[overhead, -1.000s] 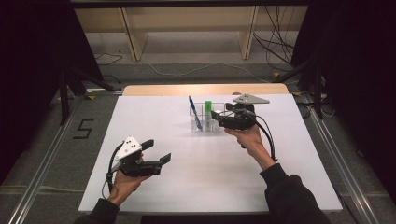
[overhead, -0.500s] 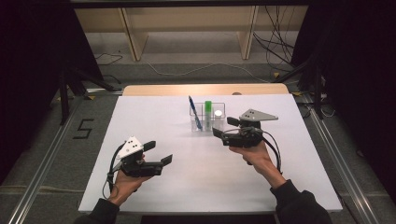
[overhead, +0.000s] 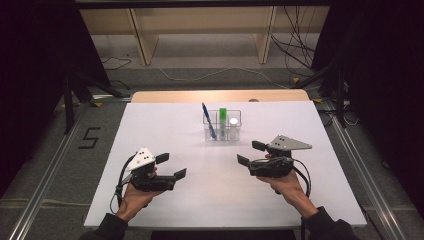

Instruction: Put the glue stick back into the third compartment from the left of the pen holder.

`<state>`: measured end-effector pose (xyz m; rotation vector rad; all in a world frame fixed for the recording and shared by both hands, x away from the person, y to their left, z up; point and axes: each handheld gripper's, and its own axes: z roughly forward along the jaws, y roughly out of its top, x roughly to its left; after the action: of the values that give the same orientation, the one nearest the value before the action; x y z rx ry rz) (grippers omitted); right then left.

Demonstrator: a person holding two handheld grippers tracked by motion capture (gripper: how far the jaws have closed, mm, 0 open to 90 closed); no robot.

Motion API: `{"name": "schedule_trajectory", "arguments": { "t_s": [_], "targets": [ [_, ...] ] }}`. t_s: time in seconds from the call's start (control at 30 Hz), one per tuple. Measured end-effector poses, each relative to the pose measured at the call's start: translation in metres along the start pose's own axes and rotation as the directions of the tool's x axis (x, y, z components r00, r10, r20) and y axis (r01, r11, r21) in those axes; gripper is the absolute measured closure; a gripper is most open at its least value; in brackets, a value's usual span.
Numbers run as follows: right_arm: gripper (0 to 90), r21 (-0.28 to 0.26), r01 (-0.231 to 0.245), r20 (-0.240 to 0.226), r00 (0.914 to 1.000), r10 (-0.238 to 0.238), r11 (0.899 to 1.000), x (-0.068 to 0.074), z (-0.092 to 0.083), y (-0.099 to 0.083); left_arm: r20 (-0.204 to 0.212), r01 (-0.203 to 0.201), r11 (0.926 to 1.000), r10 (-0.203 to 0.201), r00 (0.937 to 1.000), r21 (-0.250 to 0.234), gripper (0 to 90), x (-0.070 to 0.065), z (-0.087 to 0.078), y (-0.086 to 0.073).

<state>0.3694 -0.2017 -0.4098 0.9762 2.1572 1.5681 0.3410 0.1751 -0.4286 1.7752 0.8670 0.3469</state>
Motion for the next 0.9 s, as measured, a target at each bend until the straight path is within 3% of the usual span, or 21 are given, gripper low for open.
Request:
{"name": "schedule_trajectory", "arguments": {
  "t_s": [0.17, 0.47, 0.9],
  "targets": [
    [22.8, -0.020, -0.001, -0.005, 1.0000, 0.001, 1.000, 0.002, -0.013, -0.011, 0.001, -0.005, 1.0000, 0.005, 1.0000, 0.001, 13.8, -0.001, -0.001, -0.001],
    [22.1, -0.006, -0.001, 0.001, 1.0000, 0.001, 1.000, 0.005, -0.028, -0.025, 0.013, -0.011, 0.9998, 0.011, 0.9999, 0.016, 13.8, -0.006, -0.001, -0.003],
    [22.1, 0.025, 0.004, 0.002, 1.0000, -0.004, 1.000, 0.010, -0.034, -0.041, 0.017, 0.001, 0.9998, -0.002, 0.9998, 0.021, 13.8, -0.007, -0.002, -0.006]
  ]
}}
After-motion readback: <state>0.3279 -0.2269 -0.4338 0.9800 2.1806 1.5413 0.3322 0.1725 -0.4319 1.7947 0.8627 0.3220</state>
